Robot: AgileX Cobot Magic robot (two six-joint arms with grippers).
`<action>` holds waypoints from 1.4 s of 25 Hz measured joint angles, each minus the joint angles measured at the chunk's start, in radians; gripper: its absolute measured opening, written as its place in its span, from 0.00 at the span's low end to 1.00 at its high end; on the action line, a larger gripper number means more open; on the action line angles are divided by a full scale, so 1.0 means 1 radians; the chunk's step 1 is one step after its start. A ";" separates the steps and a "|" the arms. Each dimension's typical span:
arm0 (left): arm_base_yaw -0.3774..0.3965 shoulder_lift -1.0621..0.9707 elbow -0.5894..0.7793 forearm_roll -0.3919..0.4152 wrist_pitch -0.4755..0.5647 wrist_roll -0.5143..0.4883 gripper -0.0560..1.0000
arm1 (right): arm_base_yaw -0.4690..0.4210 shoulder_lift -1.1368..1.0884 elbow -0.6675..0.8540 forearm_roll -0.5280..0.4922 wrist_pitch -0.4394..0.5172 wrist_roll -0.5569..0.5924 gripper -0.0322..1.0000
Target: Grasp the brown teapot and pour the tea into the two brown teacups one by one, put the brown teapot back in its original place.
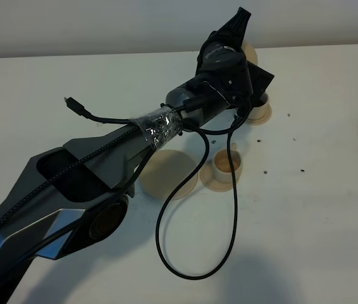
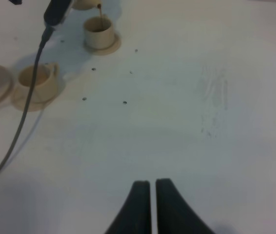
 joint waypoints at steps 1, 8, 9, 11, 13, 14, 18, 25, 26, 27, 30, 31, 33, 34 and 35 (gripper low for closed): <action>-0.001 0.000 0.000 0.001 0.000 0.000 0.13 | 0.000 0.000 0.000 0.000 0.000 0.000 0.06; -0.006 0.000 0.000 0.017 0.002 -0.001 0.13 | 0.000 0.000 0.000 0.000 0.000 0.000 0.06; -0.007 0.000 0.000 0.017 0.002 -0.001 0.13 | -0.001 0.000 0.000 0.000 0.000 0.000 0.06; -0.007 0.000 0.000 0.017 0.005 -0.001 0.13 | -0.001 0.000 0.000 0.000 0.000 0.000 0.06; -0.007 0.000 0.000 0.020 0.007 -0.001 0.13 | -0.001 0.000 0.000 0.000 0.000 0.000 0.06; -0.008 0.000 0.000 0.021 0.007 -0.001 0.13 | -0.001 0.000 0.000 0.000 0.000 0.000 0.06; -0.008 0.000 0.000 0.025 0.008 -0.001 0.13 | -0.001 0.000 0.000 0.000 0.000 0.000 0.06; -0.008 0.000 0.000 0.027 0.011 -0.004 0.13 | -0.001 0.000 0.000 0.000 0.000 0.000 0.06; -0.008 0.000 0.000 0.028 0.011 -0.006 0.13 | -0.001 0.000 0.000 0.000 0.000 0.000 0.06; -0.008 0.000 0.000 0.032 0.011 -0.009 0.13 | -0.001 0.000 0.000 0.000 0.000 0.000 0.06; -0.008 0.000 0.000 0.044 0.011 -0.034 0.13 | -0.001 0.000 0.000 0.000 0.000 0.000 0.06; -0.008 0.000 0.000 0.046 0.011 -0.038 0.13 | -0.001 0.000 0.000 0.000 0.000 0.000 0.06; -0.008 0.000 0.000 0.052 0.011 -0.043 0.13 | -0.001 0.000 0.000 0.000 0.000 0.000 0.06; -0.008 0.000 0.000 0.053 0.011 -0.045 0.13 | -0.001 0.000 0.000 0.000 0.000 0.000 0.06; -0.009 0.000 0.000 0.054 0.011 -0.045 0.13 | -0.001 0.000 0.000 0.000 0.000 0.000 0.06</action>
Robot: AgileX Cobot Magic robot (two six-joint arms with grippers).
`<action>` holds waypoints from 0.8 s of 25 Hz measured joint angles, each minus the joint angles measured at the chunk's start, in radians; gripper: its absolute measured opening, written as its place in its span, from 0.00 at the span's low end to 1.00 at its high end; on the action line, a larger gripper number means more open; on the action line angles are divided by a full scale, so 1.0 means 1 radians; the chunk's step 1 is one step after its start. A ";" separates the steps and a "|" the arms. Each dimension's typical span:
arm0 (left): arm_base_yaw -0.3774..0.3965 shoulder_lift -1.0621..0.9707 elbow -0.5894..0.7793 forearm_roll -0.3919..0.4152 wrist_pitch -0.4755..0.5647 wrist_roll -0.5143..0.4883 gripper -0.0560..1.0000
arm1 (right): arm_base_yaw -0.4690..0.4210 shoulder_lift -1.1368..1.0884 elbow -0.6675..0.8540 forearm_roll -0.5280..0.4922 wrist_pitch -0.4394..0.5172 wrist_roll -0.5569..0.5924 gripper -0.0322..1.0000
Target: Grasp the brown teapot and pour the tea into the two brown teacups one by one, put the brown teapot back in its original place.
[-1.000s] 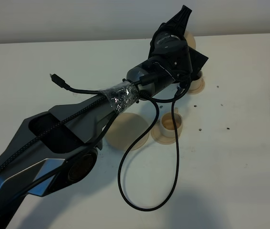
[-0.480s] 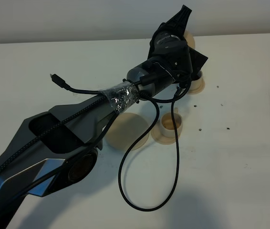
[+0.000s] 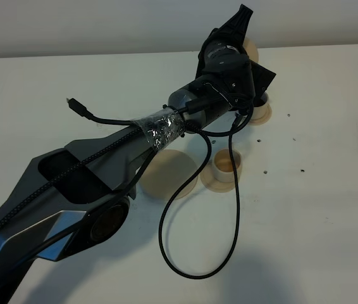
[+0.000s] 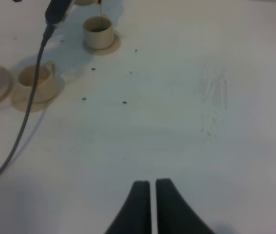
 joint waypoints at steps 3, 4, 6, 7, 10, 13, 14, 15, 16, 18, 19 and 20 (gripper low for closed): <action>0.000 0.000 0.000 0.002 0.000 -0.001 0.13 | 0.000 0.000 0.000 0.000 0.000 0.000 0.06; -0.001 0.000 0.000 0.003 0.000 -0.001 0.13 | 0.000 0.000 0.000 0.000 0.000 0.000 0.06; -0.002 0.000 0.000 0.003 0.000 -0.001 0.13 | 0.000 0.000 0.000 0.000 0.000 0.000 0.06; -0.002 0.000 0.000 0.003 0.000 -0.001 0.13 | 0.000 0.000 0.000 0.000 0.000 0.000 0.06; -0.003 0.000 0.000 0.003 -0.001 -0.002 0.13 | 0.000 0.000 0.000 0.000 0.000 0.000 0.06; -0.003 0.000 0.000 0.003 -0.001 -0.002 0.13 | 0.000 0.000 0.000 0.000 0.000 0.000 0.06; -0.003 0.000 0.000 0.003 -0.001 -0.002 0.13 | 0.000 0.000 0.000 0.000 0.000 0.000 0.06; -0.003 0.000 0.000 0.003 -0.001 -0.002 0.13 | 0.000 0.000 0.000 0.000 0.000 0.000 0.06; -0.003 0.000 0.000 0.003 -0.001 -0.002 0.13 | 0.000 0.000 0.000 0.000 0.000 0.000 0.06; -0.003 0.000 0.000 0.003 -0.001 -0.002 0.13 | 0.000 0.000 0.000 0.000 0.000 0.000 0.06; -0.003 0.000 0.000 0.003 -0.001 -0.003 0.13 | 0.000 0.000 0.000 0.000 0.000 0.000 0.06; -0.003 0.000 0.000 0.003 -0.001 -0.003 0.13 | 0.000 0.000 0.000 0.000 0.000 0.000 0.06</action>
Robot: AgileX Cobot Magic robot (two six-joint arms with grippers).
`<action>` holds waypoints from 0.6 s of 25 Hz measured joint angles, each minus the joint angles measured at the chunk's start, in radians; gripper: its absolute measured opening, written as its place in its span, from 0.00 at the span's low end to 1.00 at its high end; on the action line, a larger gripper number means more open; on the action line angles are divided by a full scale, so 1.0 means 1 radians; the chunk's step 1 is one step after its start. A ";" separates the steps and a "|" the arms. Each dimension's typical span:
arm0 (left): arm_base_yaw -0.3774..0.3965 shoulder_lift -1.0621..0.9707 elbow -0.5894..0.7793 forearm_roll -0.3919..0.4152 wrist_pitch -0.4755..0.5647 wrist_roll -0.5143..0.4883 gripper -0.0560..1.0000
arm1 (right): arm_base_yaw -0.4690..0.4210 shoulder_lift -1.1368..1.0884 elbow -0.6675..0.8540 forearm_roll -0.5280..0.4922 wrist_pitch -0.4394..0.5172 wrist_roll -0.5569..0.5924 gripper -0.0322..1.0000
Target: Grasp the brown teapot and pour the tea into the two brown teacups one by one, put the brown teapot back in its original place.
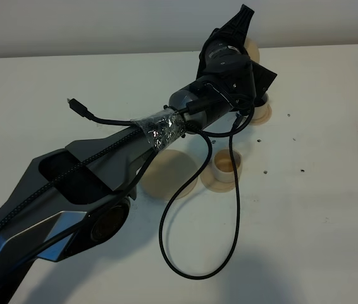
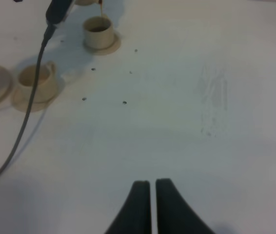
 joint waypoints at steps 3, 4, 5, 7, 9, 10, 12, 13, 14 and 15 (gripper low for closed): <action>0.000 0.000 0.000 0.000 0.000 0.000 0.13 | 0.000 0.000 0.000 0.000 0.000 0.000 0.06; 0.000 0.000 0.000 0.000 0.000 0.000 0.13 | 0.000 0.000 0.000 0.000 0.000 0.000 0.06; 0.000 0.000 0.000 0.000 0.000 0.000 0.13 | 0.000 0.000 0.000 0.000 0.000 0.000 0.06; 0.000 0.000 0.000 0.000 0.000 0.000 0.13 | 0.000 0.000 0.000 0.000 0.000 0.000 0.06; 0.000 0.000 0.000 0.000 0.000 0.000 0.13 | 0.000 0.000 0.000 0.000 0.000 0.000 0.06; 0.000 0.000 0.000 0.000 0.000 0.000 0.13 | 0.000 0.000 0.000 0.000 0.000 0.000 0.06; 0.000 0.000 0.000 0.000 0.000 0.000 0.13 | 0.000 0.000 0.000 0.000 0.000 0.000 0.06; 0.000 0.000 0.000 0.000 0.000 0.000 0.13 | 0.000 0.000 0.000 0.000 0.000 0.000 0.06; 0.000 0.000 0.000 0.000 0.000 0.000 0.13 | 0.000 0.000 0.000 0.000 0.000 0.000 0.06; 0.000 0.000 0.000 0.000 0.000 0.000 0.13 | 0.000 0.000 0.000 0.000 0.000 0.000 0.06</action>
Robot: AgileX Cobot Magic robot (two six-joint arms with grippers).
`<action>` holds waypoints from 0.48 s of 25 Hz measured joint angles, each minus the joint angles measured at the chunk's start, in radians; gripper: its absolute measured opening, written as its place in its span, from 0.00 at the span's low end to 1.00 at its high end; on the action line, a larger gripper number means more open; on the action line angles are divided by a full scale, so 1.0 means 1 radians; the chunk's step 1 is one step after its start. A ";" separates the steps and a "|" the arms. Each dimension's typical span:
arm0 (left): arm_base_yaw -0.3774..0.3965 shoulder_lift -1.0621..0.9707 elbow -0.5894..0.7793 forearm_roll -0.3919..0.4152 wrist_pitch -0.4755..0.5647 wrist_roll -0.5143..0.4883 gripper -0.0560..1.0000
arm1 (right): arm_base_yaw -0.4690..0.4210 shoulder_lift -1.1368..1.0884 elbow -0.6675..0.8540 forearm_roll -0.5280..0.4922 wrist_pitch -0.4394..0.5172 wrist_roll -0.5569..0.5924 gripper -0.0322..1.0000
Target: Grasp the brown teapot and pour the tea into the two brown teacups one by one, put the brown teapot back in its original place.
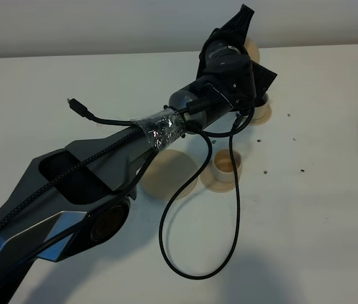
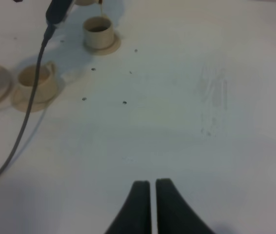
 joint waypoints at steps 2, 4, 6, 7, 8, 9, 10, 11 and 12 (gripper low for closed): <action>-0.001 0.000 0.000 0.000 0.000 0.000 0.13 | 0.000 0.000 0.000 0.000 0.000 0.000 0.06; -0.003 0.000 0.000 0.000 0.000 0.000 0.13 | 0.000 0.000 0.000 0.000 0.000 0.000 0.06; -0.005 0.000 0.000 0.000 0.000 0.000 0.13 | 0.000 0.000 0.000 0.000 0.000 0.000 0.06; -0.005 0.000 0.000 0.000 0.000 0.000 0.13 | 0.000 0.000 0.000 0.000 0.000 0.000 0.06; -0.005 0.000 0.000 0.000 0.000 0.000 0.13 | 0.000 0.000 0.000 0.000 0.000 0.000 0.06; -0.006 0.000 0.000 0.000 0.000 0.000 0.13 | 0.000 0.000 0.000 0.000 0.000 0.000 0.06; -0.007 0.000 0.000 0.000 0.000 0.000 0.13 | 0.000 0.000 0.000 0.000 0.000 0.000 0.06; -0.007 0.000 0.000 0.000 0.000 0.000 0.13 | 0.000 0.000 0.000 0.000 0.000 0.000 0.06; -0.009 0.000 0.000 0.000 0.000 0.000 0.13 | 0.000 0.000 0.000 0.000 0.000 0.000 0.06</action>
